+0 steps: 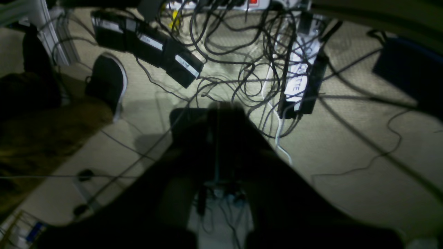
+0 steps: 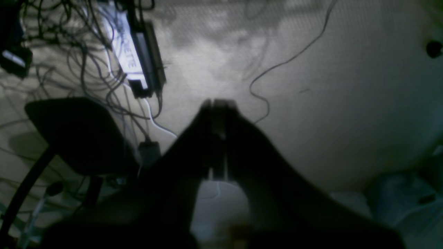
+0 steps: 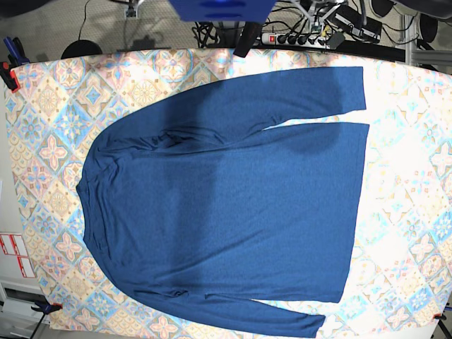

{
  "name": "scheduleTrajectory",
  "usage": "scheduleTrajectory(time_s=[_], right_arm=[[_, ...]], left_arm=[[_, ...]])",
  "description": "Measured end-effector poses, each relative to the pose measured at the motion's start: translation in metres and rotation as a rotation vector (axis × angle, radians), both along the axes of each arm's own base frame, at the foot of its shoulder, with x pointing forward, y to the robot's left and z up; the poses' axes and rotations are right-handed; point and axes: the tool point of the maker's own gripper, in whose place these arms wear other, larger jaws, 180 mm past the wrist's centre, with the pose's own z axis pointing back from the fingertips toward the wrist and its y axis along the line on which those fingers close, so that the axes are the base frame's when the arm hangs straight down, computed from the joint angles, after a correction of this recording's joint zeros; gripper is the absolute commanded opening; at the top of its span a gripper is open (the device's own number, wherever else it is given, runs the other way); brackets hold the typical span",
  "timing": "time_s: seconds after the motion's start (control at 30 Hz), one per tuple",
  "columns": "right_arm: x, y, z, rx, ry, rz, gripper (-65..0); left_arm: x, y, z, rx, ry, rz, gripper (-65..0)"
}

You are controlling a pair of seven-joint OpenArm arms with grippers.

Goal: Fold the T-shirt properly

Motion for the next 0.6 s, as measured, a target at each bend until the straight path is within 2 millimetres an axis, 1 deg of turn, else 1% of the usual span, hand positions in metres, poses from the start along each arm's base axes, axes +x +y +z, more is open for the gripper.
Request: scheduleTrajectory(time_s=[0.13,0.2,0.27,0.4,0.47,0.5,0.6], right_arm=[[-0.001,-0.011,0.011,-0.022,-0.036,0.014,-65.0],[0.001,-0.018,0.018,-0.030,-0.068,0.032,-65.0],[-0.002,-0.027,0.026,-0.046,-0.085,0.046,-65.0],[-0.016,-0.037,0.047,-0.074,-0.108,0.026,-65.0],[-0.022,-0.048,0.057,-0.102,-0.120,-0.013,-65.0],[-0.022,-0.057,0.063,-0.126,-0.130,-0.024,-65.0],[-0.018,-0.087,0.083,-0.198,-0.173,-0.032,-65.0]], left_arm=[[-0.009,0.003,0.015,0.004,-0.029,-0.014,-65.0],[-0.007,0.003,0.025,0.005,-0.067,-0.024,-65.0],[-0.006,0.006,0.037,0.004,-0.096,-0.043,-65.0],[-0.007,0.007,0.060,0.009,-0.144,-0.065,-65.0],[-0.003,0.005,0.073,0.005,-0.175,-0.077,-65.0],[0.003,0.005,0.081,0.000,-0.204,-0.089,-65.0],[0.010,0.005,0.103,0.003,-0.251,-0.121,-65.0]])
